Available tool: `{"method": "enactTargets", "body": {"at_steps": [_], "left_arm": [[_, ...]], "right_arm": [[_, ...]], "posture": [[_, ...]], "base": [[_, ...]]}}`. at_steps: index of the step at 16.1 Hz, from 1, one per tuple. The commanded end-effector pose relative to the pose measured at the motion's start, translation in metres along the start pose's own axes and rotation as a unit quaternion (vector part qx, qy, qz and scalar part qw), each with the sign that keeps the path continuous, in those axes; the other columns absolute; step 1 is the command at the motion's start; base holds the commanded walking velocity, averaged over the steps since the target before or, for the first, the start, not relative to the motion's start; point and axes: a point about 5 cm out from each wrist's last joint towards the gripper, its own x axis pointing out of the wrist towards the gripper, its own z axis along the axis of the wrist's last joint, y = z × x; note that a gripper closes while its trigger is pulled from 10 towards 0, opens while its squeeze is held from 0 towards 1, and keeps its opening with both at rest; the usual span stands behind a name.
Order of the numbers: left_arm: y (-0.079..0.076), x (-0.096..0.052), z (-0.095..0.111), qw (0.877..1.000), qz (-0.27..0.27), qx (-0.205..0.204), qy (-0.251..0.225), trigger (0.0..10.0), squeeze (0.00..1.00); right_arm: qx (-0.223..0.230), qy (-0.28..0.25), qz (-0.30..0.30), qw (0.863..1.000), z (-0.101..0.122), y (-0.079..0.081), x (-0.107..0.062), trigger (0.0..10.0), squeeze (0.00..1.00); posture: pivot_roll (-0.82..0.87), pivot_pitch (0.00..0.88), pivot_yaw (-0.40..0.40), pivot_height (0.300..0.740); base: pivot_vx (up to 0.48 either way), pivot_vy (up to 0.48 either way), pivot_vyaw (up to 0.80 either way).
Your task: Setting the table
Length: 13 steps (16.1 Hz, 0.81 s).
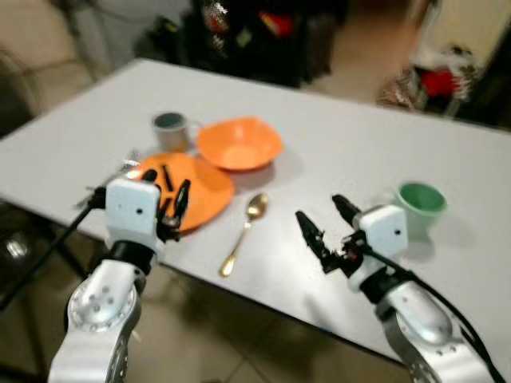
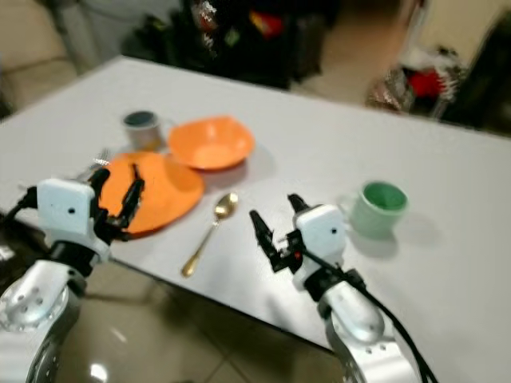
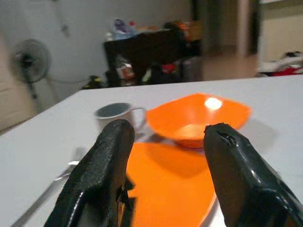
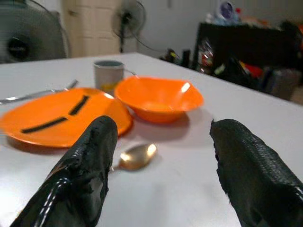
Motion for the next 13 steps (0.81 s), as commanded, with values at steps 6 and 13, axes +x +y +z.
{"method": "enactTargets", "body": {"at_steps": [6,13], "left_arm": [[-0.007,0.004,-0.018,0.999,-0.009,-0.008,0.041,10.0,0.0],[0.004,-0.001,-0.032,0.997,0.021,0.007,0.067,10.0,0.0]], "right_arm": [[-0.008,-0.002,-0.04,0.999,0.0,-0.017,0.001,10.0,0.21],[0.005,0.003,-0.031,0.999,-0.005,-0.015,0.005,10.0,0.08]], "posture": [[-0.04,0.0,0.022,0.74],[-0.03,0.0,0.02,0.74]], "base": [[0.0,0.0,0.8],[0.0,0.0,0.8]]}}
